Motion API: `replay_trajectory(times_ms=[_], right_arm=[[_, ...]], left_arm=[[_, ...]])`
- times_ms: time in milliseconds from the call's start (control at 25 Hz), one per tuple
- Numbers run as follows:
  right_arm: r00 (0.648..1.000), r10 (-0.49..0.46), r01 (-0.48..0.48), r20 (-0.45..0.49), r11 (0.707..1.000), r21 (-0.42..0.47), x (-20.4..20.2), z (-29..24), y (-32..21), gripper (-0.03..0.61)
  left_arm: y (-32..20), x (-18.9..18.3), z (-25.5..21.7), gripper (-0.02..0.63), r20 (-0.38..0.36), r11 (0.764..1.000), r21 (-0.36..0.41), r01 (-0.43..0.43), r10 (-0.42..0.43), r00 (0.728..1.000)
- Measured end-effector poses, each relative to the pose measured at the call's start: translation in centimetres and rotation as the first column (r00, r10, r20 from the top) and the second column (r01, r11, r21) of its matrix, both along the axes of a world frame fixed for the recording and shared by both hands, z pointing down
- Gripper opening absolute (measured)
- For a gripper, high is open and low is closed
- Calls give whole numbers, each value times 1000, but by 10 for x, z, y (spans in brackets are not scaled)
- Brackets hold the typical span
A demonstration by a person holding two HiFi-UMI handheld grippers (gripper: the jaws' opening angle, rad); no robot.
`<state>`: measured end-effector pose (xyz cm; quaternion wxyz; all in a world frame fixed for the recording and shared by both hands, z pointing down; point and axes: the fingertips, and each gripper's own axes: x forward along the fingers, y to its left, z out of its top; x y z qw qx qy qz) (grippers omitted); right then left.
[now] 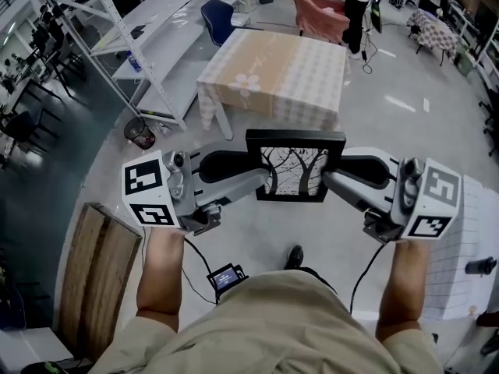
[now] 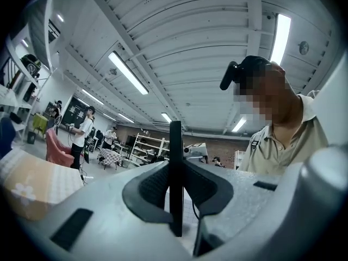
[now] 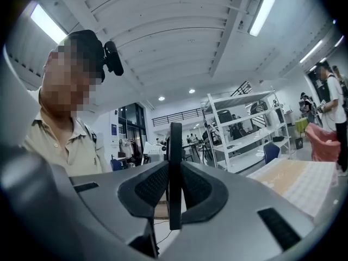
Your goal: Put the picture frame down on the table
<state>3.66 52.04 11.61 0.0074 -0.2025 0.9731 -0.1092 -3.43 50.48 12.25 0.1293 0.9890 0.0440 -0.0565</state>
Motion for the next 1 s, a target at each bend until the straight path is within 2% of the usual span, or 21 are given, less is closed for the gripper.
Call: replay_trajectory(times_ms=[160, 360, 480, 600, 800, 1000], right_arm=[[1000, -24, 24, -11, 1000, 5, 8, 4, -12, 63], [998, -60, 60, 2, 998, -1, 69, 4, -72, 63], [997, -78, 78, 8, 997, 0, 82, 7, -96, 63], [996, -89, 90, 20, 996, -13, 84, 10, -124, 63], [996, -91, 92, 26, 995, -45, 66, 15, -191, 63], [998, -60, 61, 9, 997, -40, 65, 24, -199, 63]], left_arm=[[-10, 8, 5, 67, -12, 1000, 6, 27, -27, 1000], [-68, 68, 5, 67, 2, 998, -1, 67, -67, 998], [-90, 81, 8, 67, 8, 996, -8, 89, -88, 996], [-116, 82, 11, 67, 19, 995, -19, 100, -100, 995], [-184, 65, 15, 67, 19, 994, -35, 103, -102, 995], [-194, 64, 25, 67, 1, 996, -38, 76, -76, 997]])
